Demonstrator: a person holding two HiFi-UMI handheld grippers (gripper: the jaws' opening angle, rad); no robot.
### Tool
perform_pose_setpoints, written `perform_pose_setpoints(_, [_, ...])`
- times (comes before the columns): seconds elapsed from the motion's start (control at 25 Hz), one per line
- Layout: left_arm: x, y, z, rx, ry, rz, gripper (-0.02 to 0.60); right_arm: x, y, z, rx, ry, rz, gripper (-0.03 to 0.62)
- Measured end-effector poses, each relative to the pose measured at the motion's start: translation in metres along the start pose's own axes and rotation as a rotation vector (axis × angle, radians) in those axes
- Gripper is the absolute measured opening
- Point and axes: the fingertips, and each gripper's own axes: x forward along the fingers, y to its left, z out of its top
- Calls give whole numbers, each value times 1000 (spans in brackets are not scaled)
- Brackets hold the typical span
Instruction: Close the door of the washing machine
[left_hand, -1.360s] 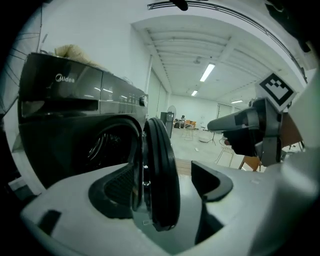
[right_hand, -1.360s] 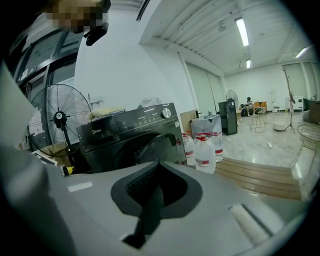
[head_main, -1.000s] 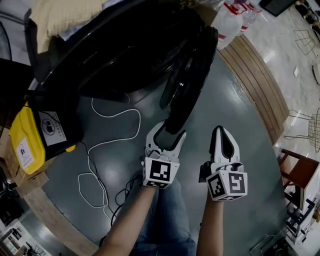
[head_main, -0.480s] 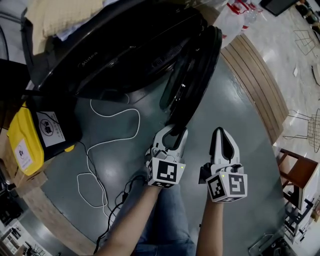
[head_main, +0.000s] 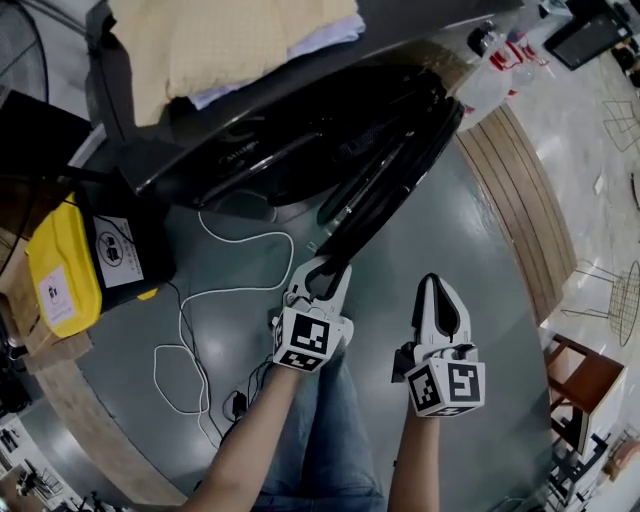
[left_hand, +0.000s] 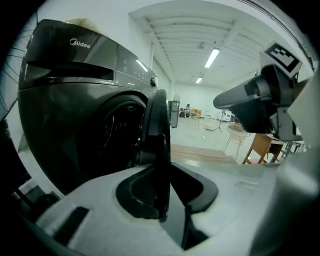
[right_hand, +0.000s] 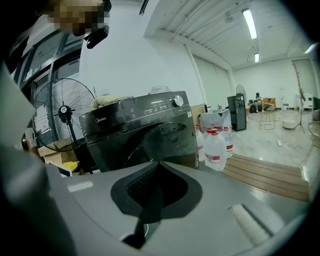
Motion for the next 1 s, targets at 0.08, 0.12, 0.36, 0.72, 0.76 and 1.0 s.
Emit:
perform_pose_setpoints(0.08, [-1,18,1,5,10,8,76,11,10,5,-4,2,27,14])
perform_pose_setpoints(0.12, [-2,27,2,7,13,11,77,17,15,7,-8,4,41,14])
perform_pose_setpoints(0.36, [-5,77,8,5,15,41,78,49,49,12,-31,34,116,14])
perform_pose_setpoints(0.72, [-2,130,17,15,19,89,94,73,64,7,-52,74,163,14])
perform_pose_setpoints(0.76, [-2,131,18,17,19,85,94,75,65,6,-53,77,165,14])
perform_pose_setpoints(1.0, [-1,136,20,-1,17,80,94,83,63,5,-54,88,162,14])
